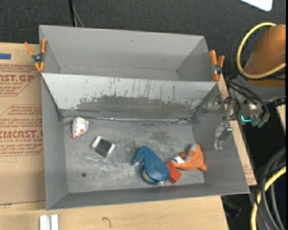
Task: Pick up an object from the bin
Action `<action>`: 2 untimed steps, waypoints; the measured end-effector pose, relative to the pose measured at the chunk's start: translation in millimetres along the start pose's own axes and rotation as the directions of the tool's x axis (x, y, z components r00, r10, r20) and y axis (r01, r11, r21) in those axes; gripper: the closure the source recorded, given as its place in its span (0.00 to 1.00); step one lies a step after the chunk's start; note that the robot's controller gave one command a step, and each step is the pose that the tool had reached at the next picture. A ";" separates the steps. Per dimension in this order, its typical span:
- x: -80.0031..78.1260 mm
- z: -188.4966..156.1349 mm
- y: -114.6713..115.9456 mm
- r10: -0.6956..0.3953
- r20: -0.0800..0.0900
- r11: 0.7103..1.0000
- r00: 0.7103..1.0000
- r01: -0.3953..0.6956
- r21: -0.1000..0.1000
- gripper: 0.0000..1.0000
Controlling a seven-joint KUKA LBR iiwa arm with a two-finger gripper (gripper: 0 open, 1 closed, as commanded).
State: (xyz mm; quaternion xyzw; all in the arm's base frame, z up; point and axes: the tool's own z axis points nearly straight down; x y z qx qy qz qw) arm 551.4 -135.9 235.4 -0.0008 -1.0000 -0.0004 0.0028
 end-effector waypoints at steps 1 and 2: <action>-1.5 -4.7 0.7 -0.002 0.008 1.000 1.000 0.002 0.002 0.00; -2.1 54.6 6.8 -0.052 0.013 0.999 0.999 0.052 0.003 0.00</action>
Offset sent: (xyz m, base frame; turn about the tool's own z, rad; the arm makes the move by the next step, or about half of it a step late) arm -0.0010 0.0154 -0.1449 -0.1241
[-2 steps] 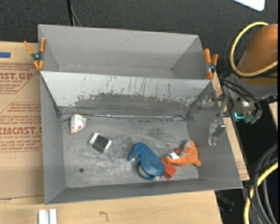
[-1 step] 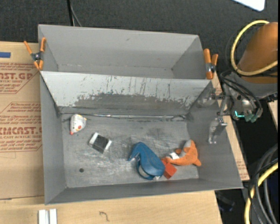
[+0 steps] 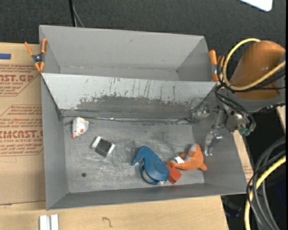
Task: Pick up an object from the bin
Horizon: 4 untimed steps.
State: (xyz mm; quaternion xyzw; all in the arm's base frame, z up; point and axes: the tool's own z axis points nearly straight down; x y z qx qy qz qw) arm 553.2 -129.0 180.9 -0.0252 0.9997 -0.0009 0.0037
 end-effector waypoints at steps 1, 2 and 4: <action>-2.4 43.4 -1.8 -0.255 -0.005 0.967 0.967 0.255 -0.003 0.00; 31.7 106.8 7.0 -0.316 -0.003 0.949 0.949 0.316 -0.004 0.00; 38.3 110.4 7.7 -0.471 -0.005 0.882 0.882 0.471 -0.007 1.00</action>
Offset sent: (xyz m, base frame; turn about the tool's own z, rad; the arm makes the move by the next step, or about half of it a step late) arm -0.0343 0.0054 -0.1091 -0.3193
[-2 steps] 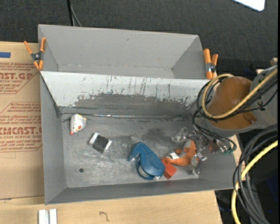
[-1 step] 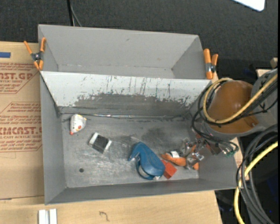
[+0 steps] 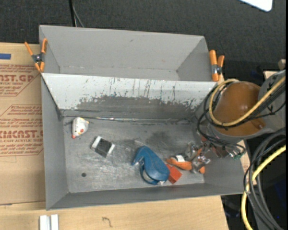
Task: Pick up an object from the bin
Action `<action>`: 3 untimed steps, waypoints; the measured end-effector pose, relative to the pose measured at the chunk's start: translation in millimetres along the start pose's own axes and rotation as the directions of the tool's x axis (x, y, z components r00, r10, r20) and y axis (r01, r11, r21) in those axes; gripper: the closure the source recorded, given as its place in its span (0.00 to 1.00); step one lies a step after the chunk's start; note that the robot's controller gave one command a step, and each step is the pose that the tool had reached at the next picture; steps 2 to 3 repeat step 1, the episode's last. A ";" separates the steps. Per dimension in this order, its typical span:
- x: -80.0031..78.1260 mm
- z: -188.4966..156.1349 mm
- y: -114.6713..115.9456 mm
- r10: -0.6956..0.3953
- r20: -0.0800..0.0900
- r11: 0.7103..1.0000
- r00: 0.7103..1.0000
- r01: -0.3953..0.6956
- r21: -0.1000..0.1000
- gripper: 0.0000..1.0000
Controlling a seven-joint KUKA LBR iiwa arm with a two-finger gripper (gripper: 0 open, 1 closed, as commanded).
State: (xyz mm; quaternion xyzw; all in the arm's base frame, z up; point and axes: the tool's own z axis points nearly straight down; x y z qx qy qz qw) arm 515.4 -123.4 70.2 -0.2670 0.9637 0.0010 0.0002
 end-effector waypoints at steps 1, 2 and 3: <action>-5.0 -161.6 -10.4 -0.007 0.004 1.000 1.000 0.007 0.006 1.00; -5.0 -161.6 -10.4 -0.007 0.004 1.000 1.000 0.007 0.006 1.00; -5.0 -161.6 -10.4 -0.007 0.004 1.000 1.000 0.007 0.006 1.00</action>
Offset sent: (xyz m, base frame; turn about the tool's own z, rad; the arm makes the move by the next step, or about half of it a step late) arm 0.0000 0.0000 0.0000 0.0000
